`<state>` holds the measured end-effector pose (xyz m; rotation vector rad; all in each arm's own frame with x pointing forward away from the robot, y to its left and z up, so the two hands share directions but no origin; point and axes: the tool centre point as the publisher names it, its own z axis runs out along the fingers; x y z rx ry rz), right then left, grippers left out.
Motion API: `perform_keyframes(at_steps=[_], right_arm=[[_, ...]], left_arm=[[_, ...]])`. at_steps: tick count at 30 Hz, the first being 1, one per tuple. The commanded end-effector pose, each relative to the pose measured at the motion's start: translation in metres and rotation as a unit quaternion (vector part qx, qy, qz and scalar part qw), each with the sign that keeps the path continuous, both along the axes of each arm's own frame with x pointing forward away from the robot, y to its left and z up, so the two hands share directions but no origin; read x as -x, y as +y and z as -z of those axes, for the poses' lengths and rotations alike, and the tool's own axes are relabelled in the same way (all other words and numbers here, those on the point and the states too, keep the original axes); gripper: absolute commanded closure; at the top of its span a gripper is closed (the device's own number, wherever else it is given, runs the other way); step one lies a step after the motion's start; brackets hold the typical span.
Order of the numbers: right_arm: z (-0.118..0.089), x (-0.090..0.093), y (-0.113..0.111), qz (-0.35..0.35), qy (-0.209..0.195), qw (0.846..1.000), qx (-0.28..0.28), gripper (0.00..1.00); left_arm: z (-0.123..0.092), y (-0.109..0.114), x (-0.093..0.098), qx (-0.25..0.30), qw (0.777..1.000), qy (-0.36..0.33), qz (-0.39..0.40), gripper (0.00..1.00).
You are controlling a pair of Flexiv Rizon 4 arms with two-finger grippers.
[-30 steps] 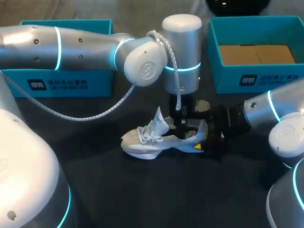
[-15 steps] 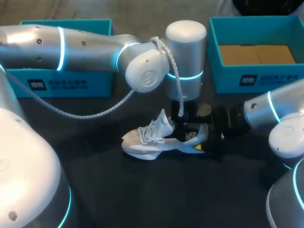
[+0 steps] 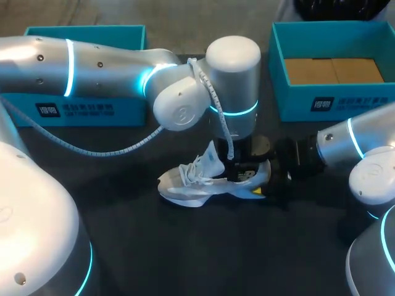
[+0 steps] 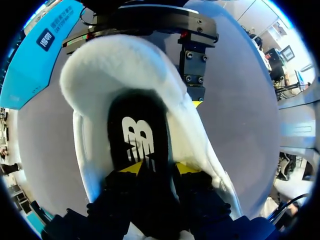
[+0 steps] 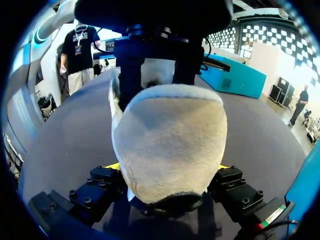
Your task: Take the shoe out of the shoebox, open the shoe tongue, remove and reinsert the insole, then place the shoe into the shoebox
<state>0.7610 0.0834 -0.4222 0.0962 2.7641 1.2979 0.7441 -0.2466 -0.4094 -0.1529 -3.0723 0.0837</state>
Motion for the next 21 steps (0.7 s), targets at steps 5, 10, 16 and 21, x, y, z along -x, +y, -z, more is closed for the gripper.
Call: perform_keyframes(at_steps=[5,10,16,21], right_arm=[[-0.003,-0.001,0.001,0.0,0.0,1.0,0.001,1.0],[-0.003,-0.001,0.001,0.0,0.0,1.0,0.001,1.0],[-0.003,-0.001,0.001,0.0,0.0,1.0,0.001,1.0],[-0.003,-0.001,0.001,0.0,0.0,1.0,0.001,1.0]], left_arm=[[0.027,0.005,-0.011,-0.003,0.999,-0.034,-0.006,0.68],[0.029,0.009,-0.015,-0.004,0.999,-0.045,-0.01,0.79],[0.028,0.014,-0.019,-0.003,0.998,-0.054,-0.014,1.0],[0.018,0.017,-0.023,0.005,0.997,-0.071,-0.016,1.0]])
